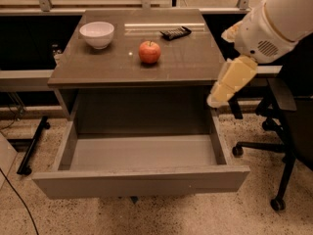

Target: Place apple into top drawer

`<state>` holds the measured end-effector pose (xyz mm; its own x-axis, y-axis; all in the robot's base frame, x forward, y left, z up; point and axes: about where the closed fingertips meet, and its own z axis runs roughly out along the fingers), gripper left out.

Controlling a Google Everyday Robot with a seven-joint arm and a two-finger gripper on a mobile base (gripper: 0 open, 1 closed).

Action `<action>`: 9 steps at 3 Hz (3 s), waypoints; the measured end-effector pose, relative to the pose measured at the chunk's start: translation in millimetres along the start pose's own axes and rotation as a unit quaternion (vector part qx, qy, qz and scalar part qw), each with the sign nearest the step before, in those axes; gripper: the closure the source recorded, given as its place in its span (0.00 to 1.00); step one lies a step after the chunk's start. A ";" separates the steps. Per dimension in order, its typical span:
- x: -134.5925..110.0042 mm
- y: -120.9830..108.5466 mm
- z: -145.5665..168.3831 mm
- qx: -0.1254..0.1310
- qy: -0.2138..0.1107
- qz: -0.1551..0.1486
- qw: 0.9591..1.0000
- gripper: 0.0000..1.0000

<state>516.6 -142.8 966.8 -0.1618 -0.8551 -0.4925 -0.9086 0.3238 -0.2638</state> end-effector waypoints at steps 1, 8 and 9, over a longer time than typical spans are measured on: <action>-17.9 -21.9 26.9 0.007 -0.048 0.022 0.999 0.00; -101.2 -113.6 151.9 0.022 -0.183 0.052 0.981 0.00; -111.2 -126.0 171.5 0.013 -0.196 0.057 0.979 0.00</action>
Offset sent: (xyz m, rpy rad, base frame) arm 0.1104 0.0547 -0.0222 0.2883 -0.0834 -0.0493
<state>715.1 -19.1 912.5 -0.0969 -0.5932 -0.7992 -0.8819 0.4234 -0.2073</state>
